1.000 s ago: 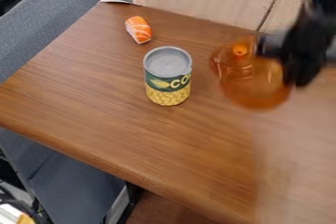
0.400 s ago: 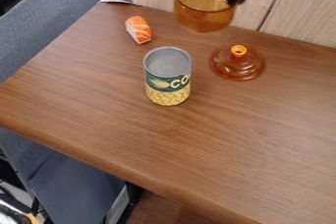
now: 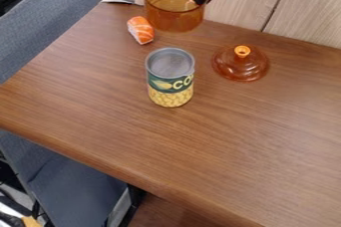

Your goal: Move the orange pot to the left of the can

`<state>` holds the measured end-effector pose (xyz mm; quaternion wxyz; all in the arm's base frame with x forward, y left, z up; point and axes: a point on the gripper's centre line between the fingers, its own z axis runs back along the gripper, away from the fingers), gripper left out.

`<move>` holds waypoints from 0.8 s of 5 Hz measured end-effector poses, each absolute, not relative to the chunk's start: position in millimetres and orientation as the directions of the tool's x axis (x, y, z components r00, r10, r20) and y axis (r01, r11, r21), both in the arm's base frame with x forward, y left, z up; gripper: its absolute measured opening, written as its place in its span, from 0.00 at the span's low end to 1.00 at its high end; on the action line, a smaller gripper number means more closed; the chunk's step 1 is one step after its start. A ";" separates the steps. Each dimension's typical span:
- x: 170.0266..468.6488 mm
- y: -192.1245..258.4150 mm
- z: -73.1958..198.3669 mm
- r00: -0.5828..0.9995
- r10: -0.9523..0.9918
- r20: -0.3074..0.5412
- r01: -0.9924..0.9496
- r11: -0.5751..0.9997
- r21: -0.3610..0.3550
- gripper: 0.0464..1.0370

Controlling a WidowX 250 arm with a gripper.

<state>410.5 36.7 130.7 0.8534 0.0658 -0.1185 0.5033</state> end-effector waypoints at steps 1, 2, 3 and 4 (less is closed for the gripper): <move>407.1 70.8 106.4 0.392 0.892 0.226 -0.917 0.399 0.015 0.04; 405.8 86.1 87.0 0.396 0.899 0.184 -0.916 0.402 0.010 0.04; 403.3 101.2 66.9 0.405 0.896 0.179 -0.912 0.409 0.019 0.04; 396.7 102.9 54.3 0.438 0.887 0.146 -0.898 0.441 0.016 0.04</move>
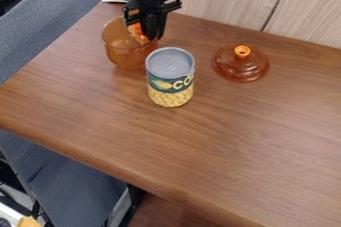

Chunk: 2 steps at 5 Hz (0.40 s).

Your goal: Move the orange pot to the left of the can

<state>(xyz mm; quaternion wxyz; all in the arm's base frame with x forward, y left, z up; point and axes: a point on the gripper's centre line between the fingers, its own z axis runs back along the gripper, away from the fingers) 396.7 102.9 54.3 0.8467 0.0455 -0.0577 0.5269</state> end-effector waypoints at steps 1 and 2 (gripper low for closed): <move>395.1 101.5 43.4 0.470 0.874 0.124 -0.882 0.470 0.036 0.04; 395.3 100.8 41.2 0.482 0.868 0.122 -0.876 0.481 0.038 0.04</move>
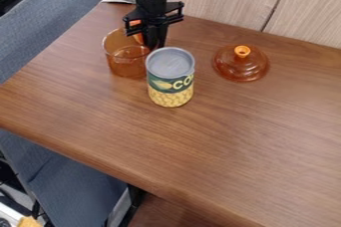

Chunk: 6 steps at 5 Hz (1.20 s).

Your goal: Move the orange pot to the left of the can

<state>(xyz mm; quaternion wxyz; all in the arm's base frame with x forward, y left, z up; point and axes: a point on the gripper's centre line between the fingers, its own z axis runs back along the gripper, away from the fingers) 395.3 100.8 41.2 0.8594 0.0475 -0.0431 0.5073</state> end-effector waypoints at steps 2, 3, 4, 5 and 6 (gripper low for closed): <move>391.9 99.1 36.7 0.497 0.860 0.118 -0.867 0.487 0.105 0.25; 394.0 94.0 37.9 0.519 0.841 0.154 -0.854 0.503 0.131 0.55; 394.7 90.1 38.3 0.532 0.832 0.160 -0.846 0.514 0.139 0.85; 395.6 86.9 46.2 0.539 0.827 0.159 -0.842 0.527 0.115 0.98; 397.2 79.7 68.9 0.535 0.832 0.149 -0.844 0.534 0.050 0.97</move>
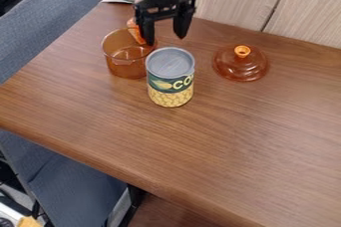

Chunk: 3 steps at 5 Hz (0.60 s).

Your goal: Move the orange pot to the left of the can

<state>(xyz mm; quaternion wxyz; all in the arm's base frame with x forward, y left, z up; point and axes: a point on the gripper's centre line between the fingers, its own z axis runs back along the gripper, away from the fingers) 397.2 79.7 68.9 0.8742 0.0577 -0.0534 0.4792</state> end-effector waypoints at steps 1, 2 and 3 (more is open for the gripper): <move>397.9 78.3 99.2 0.532 0.830 0.170 -0.840 0.542 -0.018 0.97; 392.8 80.5 114.5 0.535 0.817 0.214 -0.827 0.559 -0.067 0.96; 393.2 80.6 115.8 0.534 0.817 0.218 -0.826 0.559 -0.071 0.96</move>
